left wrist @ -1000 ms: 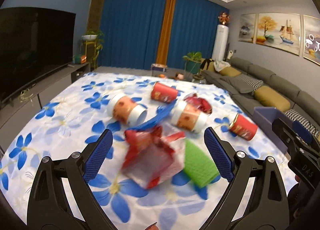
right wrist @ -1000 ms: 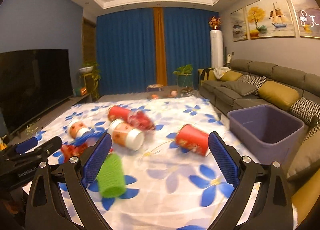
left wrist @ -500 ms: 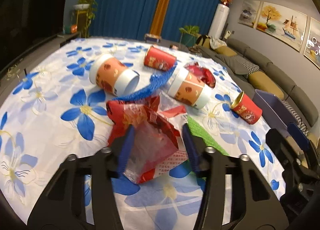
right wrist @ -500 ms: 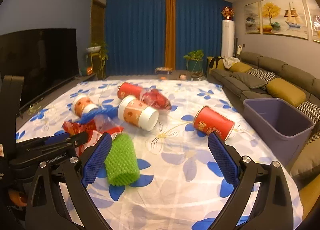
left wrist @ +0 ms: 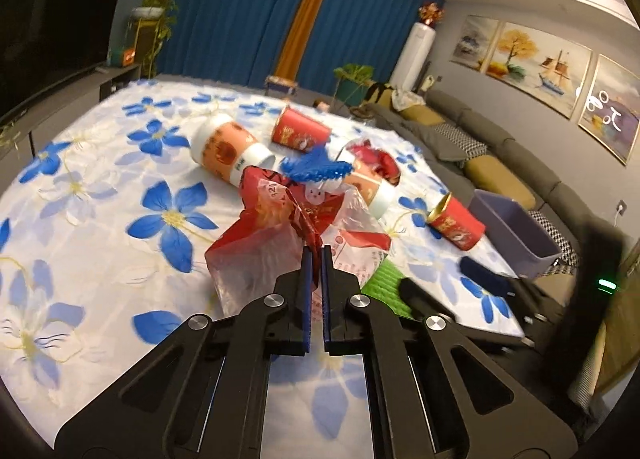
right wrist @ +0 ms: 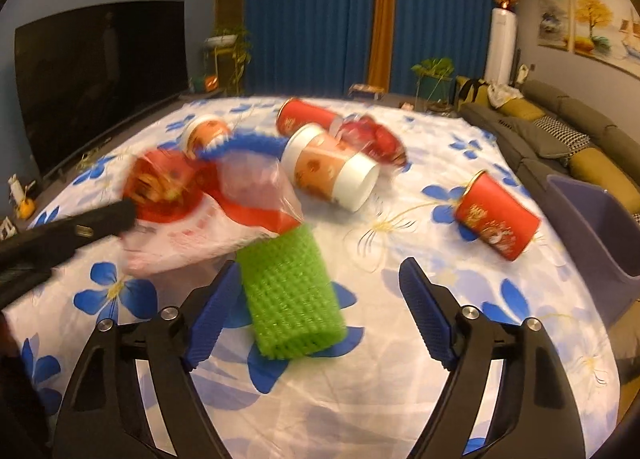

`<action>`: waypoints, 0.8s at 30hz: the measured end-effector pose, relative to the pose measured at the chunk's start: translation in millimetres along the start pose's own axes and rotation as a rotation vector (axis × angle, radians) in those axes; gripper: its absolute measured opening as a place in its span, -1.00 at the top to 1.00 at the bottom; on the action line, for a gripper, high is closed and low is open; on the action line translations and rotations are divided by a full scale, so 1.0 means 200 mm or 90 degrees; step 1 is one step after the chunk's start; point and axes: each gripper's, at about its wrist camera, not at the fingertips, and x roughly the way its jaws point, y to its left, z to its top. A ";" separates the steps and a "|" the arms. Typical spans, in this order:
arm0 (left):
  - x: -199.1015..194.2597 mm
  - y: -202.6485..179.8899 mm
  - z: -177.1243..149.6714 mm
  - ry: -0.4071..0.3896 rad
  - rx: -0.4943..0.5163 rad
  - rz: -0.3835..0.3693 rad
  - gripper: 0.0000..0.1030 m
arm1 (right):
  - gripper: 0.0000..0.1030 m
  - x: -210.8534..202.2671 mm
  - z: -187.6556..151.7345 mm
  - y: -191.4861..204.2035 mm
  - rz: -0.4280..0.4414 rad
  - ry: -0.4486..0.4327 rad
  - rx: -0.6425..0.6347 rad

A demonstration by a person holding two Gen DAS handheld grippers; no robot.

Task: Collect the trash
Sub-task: 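Grasp the red-and-white snack wrapper with the left tool while the right tool grasps the green mesh sleeve, then lift and carry the wrapper and green mesh sleeve toward the purple bin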

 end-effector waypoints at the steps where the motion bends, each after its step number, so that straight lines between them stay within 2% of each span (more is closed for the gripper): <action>1: -0.04 0.01 0.00 -0.009 -0.002 -0.003 0.94 | -0.50 0.02 0.00 0.01 0.000 0.007 -0.004; 4: -0.15 0.05 0.02 -0.036 -0.013 -0.002 0.94 | -0.42 0.07 0.00 0.02 0.007 0.037 -0.008; 8: -0.25 0.07 0.04 -0.064 -0.013 -0.006 0.94 | -0.42 0.13 0.00 0.03 0.008 0.076 -0.012; 12: -0.30 0.08 0.04 -0.076 -0.002 -0.010 0.94 | -0.28 0.20 -0.01 0.03 0.017 0.119 -0.013; 14: -0.31 0.08 0.04 -0.075 -0.002 -0.013 0.94 | -0.13 0.23 -0.02 0.03 0.022 0.137 -0.011; 15: -0.31 0.08 0.03 -0.075 -0.003 -0.016 0.94 | 0.09 0.24 -0.03 0.03 0.023 0.149 -0.009; 17: -0.33 0.09 0.03 -0.077 -0.006 -0.021 0.94 | 0.24 0.24 -0.03 0.01 0.042 0.153 0.000; 19: -0.35 0.11 0.04 -0.078 -0.012 -0.036 0.94 | 0.55 0.24 -0.04 0.01 0.049 0.152 0.004; 21: -0.38 0.12 0.04 -0.079 -0.016 -0.056 0.94 | 0.67 0.22 -0.05 0.01 0.049 0.148 0.006; 24: -0.40 0.13 0.04 -0.072 -0.020 -0.063 0.94 | 0.70 0.16 -0.05 -0.01 0.047 0.124 0.014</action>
